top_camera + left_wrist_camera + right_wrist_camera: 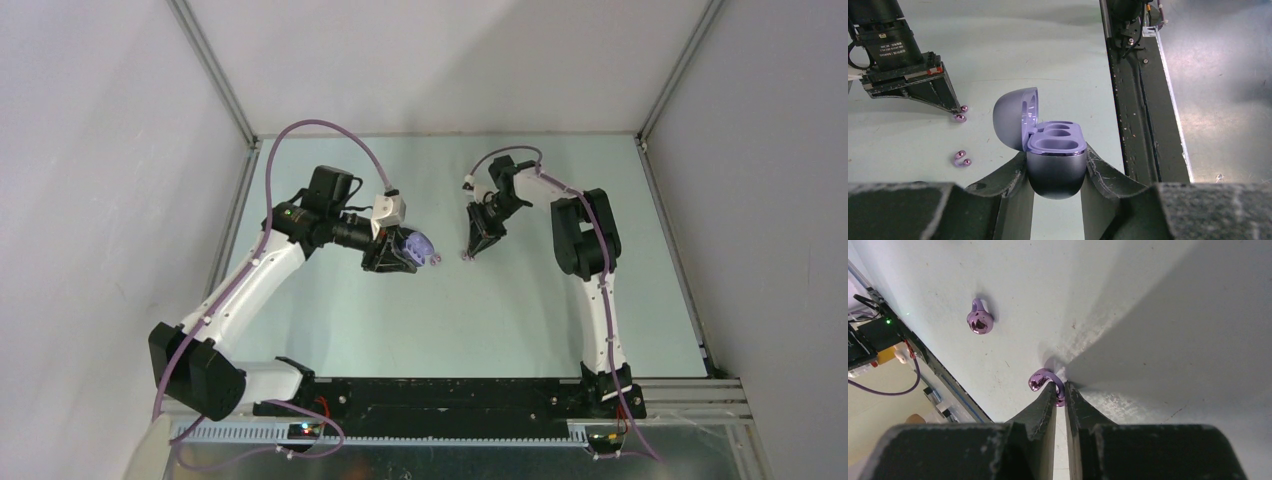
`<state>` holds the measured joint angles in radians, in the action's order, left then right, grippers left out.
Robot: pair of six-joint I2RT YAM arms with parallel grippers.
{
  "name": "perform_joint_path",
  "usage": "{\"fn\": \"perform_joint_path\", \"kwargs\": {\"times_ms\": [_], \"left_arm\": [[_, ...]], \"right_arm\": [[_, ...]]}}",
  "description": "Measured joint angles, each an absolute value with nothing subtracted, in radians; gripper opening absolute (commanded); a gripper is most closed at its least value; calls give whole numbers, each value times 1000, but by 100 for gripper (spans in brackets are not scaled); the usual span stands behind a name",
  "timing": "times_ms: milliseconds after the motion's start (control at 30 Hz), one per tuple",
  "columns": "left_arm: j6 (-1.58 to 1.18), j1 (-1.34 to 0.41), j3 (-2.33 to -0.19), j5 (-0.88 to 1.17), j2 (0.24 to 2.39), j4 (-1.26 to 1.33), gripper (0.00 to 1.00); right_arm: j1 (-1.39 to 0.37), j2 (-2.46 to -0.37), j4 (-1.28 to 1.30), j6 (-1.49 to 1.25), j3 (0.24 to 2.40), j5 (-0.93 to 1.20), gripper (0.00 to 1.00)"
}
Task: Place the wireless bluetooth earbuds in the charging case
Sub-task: Pick up the left earbud from the center of the board.
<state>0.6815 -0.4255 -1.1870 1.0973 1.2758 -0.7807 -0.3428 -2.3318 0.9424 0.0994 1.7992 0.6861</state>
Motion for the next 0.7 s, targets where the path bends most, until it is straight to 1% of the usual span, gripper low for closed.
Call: {"fn": "perform_joint_path", "kwargs": {"times_ms": [233, 433, 533, 700], "left_arm": [[682, -426, -1187, 1097, 1276, -781, 0], [677, -429, -1182, 1097, 1276, -775, 0], [632, -433, -1157, 1088, 1276, -719, 0], [467, -436, -1076, 1051, 1282, -546, 0]], "right_arm": [[-317, -2297, 920, 138, 1739, 725, 10], [-277, -2176, 890, 182, 1658, 765, 7], [-265, -2097, 870, 204, 1631, 798, 5], [-249, -1915, 812, 212, 1559, 809, 5]]}}
